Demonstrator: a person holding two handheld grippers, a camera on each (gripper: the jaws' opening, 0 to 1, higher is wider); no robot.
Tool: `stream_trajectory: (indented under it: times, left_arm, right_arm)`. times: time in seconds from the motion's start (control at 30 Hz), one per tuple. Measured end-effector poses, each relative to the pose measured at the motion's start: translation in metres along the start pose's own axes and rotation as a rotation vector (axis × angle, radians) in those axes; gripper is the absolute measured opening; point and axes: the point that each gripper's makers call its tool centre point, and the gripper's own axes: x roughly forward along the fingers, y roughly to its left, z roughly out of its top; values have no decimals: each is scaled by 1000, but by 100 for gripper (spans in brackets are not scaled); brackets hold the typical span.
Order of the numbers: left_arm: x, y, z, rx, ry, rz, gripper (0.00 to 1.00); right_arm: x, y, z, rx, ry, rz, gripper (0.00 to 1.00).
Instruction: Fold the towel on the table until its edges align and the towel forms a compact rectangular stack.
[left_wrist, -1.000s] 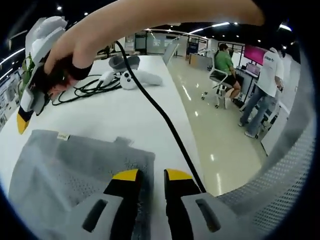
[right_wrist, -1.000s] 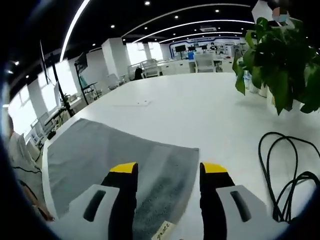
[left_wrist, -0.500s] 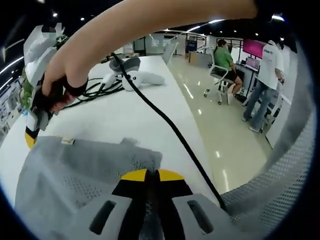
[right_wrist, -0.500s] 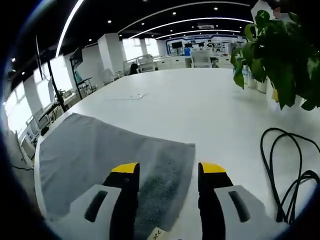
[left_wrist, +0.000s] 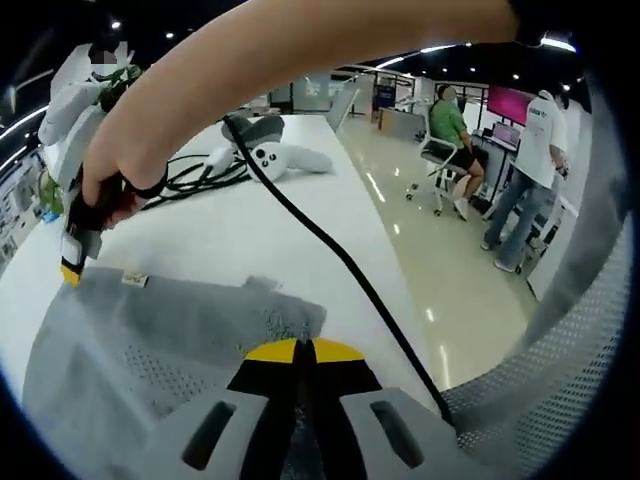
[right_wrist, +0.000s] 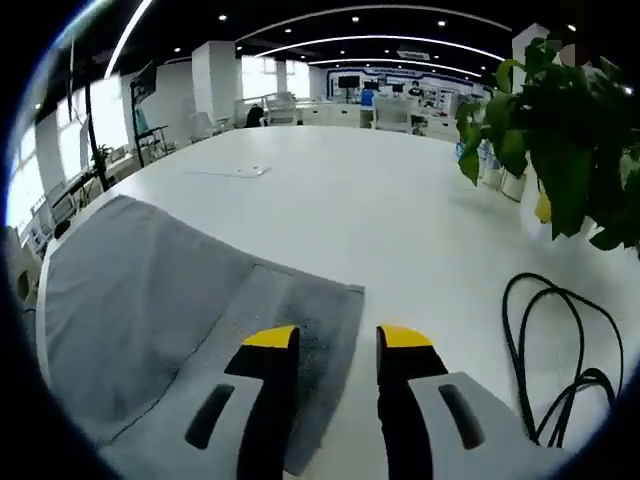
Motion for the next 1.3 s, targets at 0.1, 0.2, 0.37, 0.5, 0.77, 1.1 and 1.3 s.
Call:
stream_trajectory:
  times: [0.1,0.2,0.37,0.5,0.77,1.1,1.3]
  left_arm:
    - [0,0,0,3,-1,0,3]
    - [0,-1,0,28,-1,-1,3]
    - [-1,0,0,32,-2,-4,3]
    - [-1,0,1,12,5,-5,3]
    - [-12,4,6,-46,-12,-5,3]
    - [-37,16,30,-112,-101,6,2]
    - [-54,16,47,-119,-166,9,2]
  right_arm:
    - [2,-7,-5,-28,39,-27,24]
    - [5,-9,-4,-1,38,-31,25]
    - [9,2,-1,62,-9,9,8]
    - [5,6,0,94,-5,17,4]
    - [-3,7,7,169,-41,46,2]
    - [-17,13,40,230,-122,95,1]
    - [-29,17,59,257,-168,109,1]
